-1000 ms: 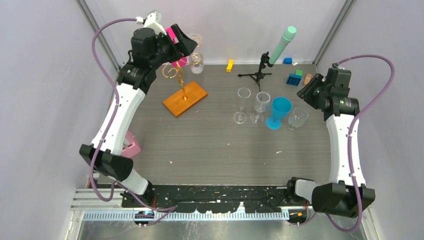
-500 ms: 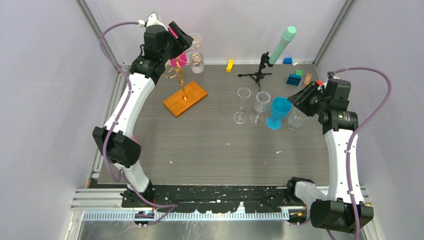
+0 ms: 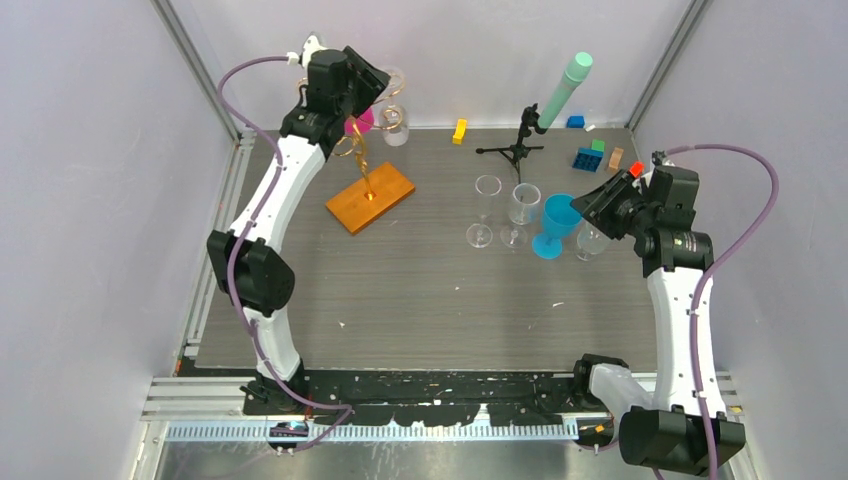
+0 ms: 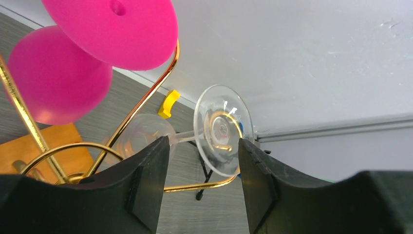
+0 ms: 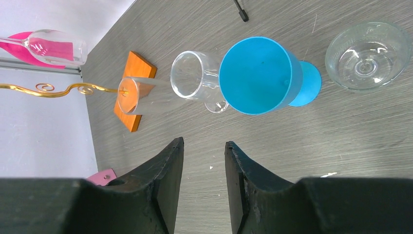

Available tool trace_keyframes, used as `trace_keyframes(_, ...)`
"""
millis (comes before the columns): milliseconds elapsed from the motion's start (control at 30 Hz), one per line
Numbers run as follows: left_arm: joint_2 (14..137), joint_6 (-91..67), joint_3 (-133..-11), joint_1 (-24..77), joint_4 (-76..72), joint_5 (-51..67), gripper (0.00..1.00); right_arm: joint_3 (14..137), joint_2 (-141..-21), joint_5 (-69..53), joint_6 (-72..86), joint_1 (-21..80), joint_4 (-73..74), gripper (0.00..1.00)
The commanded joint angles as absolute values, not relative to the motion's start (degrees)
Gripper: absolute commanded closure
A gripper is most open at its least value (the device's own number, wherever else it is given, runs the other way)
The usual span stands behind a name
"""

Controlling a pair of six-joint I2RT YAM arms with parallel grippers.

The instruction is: Take the wine glass off the wine glass rack

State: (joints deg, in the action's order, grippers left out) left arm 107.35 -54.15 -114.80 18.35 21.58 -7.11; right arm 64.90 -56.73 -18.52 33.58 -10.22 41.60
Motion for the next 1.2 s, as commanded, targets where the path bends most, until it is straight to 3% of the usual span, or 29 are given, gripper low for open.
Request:
trace_keyframes(0, 108.3, -57.2, -118.3, 18.2, 18.2, -8.2, 0.44, 64.6, -54.2, -19.8, 34.6, -9.9, 39.2, 0.58)
trace_keyframes(433, 108.1, -61.3, -115.4, 18.2, 13.4, -5.8, 0.79, 62.5, -53.5, -21.0, 34.3, -9.8, 38.4, 0.58)
trace_keyframes(533, 107.3, -61.3, -115.0, 18.2, 12.8, -5.6, 0.94, 62.2, -53.4, -21.2, 34.3, -9.8, 38.1, 0.58)
trace_keyframes(633, 106.7, -61.3, -115.0, 18.2, 12.4, -5.1, 1.00, 61.9, -53.4, -21.3, 34.3, -9.8, 37.9, 0.58)
trace_keyframes(1000, 103.7, -62.6, -112.4, 18.0, 10.5, -5.7, 0.98, 61.4, -53.3, -21.4, 34.3, -9.8, 37.5, 0.58)
trace_keyframes(1167, 103.4, -61.7, -112.1, 17.9, 12.0, -6.8, 0.74, 61.3, -53.2, -21.4, 34.4, -9.8, 37.4, 0.58)
